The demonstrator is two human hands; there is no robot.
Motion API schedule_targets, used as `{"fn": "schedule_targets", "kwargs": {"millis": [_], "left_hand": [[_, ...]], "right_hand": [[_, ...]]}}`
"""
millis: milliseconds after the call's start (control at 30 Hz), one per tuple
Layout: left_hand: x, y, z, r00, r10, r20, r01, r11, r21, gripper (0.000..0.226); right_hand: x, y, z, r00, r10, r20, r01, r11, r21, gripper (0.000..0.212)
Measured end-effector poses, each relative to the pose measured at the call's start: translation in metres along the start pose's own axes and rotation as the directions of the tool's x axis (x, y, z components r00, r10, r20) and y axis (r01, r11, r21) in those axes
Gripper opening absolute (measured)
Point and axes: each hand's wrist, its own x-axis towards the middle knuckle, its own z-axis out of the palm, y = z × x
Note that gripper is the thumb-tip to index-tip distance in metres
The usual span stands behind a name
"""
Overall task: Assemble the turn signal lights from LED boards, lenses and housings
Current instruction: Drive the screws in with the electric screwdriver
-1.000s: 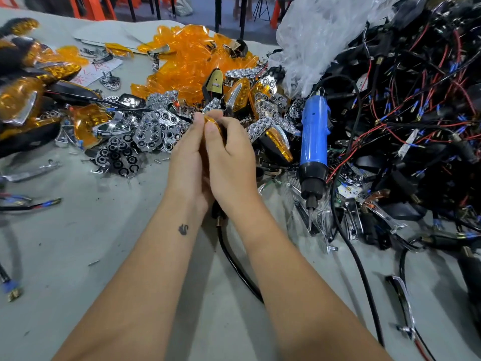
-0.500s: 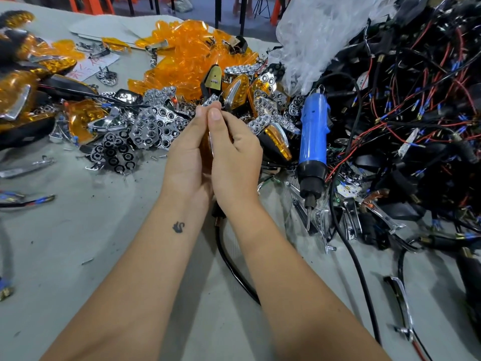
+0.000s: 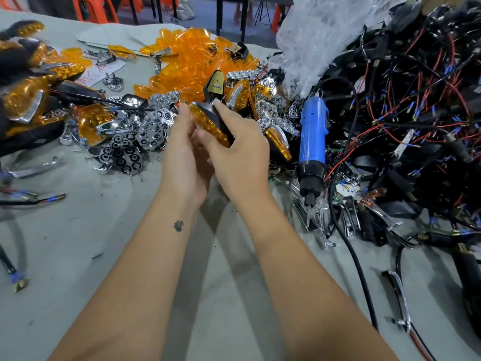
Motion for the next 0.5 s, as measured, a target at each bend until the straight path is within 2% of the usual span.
{"fn": "schedule_targets", "kwargs": {"millis": [67, 133, 300, 433, 500], "left_hand": [[-0.002, -0.004, 0.002, 1.0, 0.017, 0.021, -0.018, 0.999, 0.032, 0.028], [-0.001, -0.004, 0.002, 1.0, 0.01, 0.004, -0.01, 0.999, 0.035, 0.02], [0.0, 0.005, -0.011, 0.999, -0.039, -0.006, 0.039, 0.999, -0.029, 0.045], [-0.003, 0.005, -0.013, 0.998, -0.051, 0.038, 0.052, 0.998, -0.022, 0.049], [-0.005, 0.006, -0.015, 0.994, -0.054, 0.09, 0.058, 0.997, -0.047, 0.041]], "right_hand": [[-0.001, 0.0, 0.0, 0.999, -0.037, -0.007, 0.036, 0.996, -0.077, 0.052], [-0.002, 0.0, 0.001, 0.998, -0.041, 0.045, 0.047, 0.989, -0.141, 0.053], [-0.012, -0.004, -0.003, 0.991, 0.032, 0.13, -0.014, 0.991, -0.136, 0.069], [-0.02, -0.006, -0.009, 0.977, 0.062, 0.205, -0.043, 0.995, -0.092, 0.067], [-0.022, -0.008, -0.011, 0.974, 0.049, 0.22, -0.028, 0.995, -0.1, 0.07]]}}
